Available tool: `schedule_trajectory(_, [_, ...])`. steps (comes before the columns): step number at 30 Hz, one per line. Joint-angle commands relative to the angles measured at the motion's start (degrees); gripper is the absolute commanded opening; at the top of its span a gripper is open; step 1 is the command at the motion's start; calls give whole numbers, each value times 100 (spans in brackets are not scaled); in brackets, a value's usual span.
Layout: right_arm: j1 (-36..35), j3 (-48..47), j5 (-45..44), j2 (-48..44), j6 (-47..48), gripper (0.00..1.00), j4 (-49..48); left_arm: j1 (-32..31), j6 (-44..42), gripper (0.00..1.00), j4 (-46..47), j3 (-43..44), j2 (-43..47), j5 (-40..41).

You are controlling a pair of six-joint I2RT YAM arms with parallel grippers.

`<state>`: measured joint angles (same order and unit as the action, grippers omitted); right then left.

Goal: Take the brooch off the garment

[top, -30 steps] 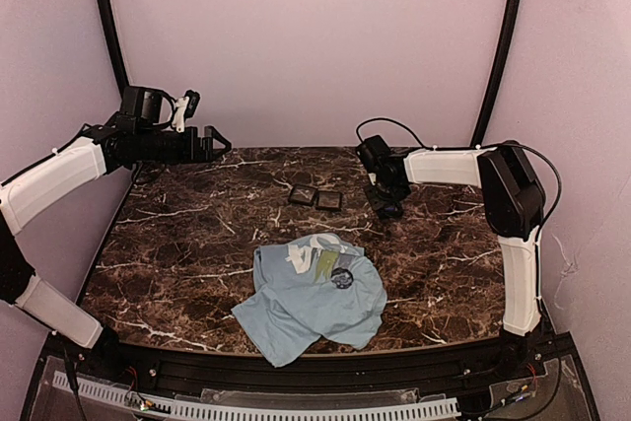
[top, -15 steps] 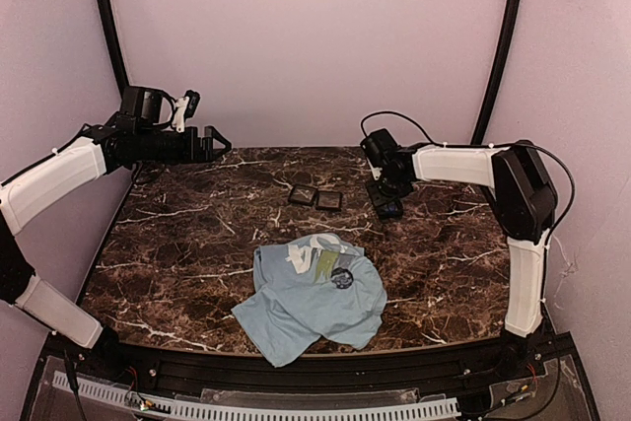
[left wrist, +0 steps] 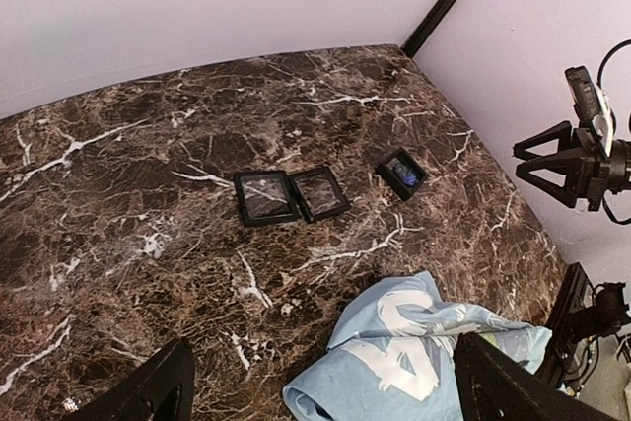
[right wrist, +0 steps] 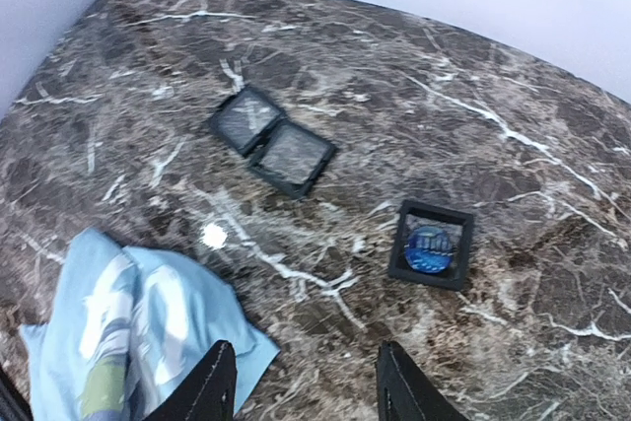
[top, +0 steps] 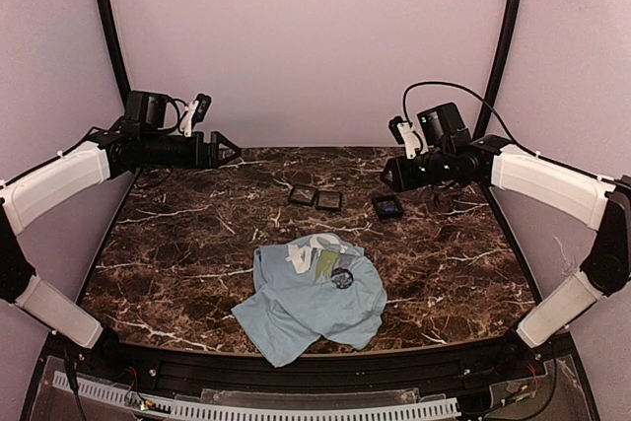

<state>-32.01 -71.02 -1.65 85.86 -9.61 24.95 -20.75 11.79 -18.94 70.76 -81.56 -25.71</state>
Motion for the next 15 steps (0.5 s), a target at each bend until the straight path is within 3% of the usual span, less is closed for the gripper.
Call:
schedule_trajectory(1, [-112,756,1731,-754,-312,50,-78,-491,-283,92,117,-79,-127,-400])
schedule_trajectory(6, [-359,1708,2799,-1499,-840,55,-512,-1084,-556,92,110,-91,-371,-676])
schedule_trajectory(15, [-821,2491,3241,-1512,-1490,56,-1179,-1944,-534,92,248,-142,-1018,-1304])
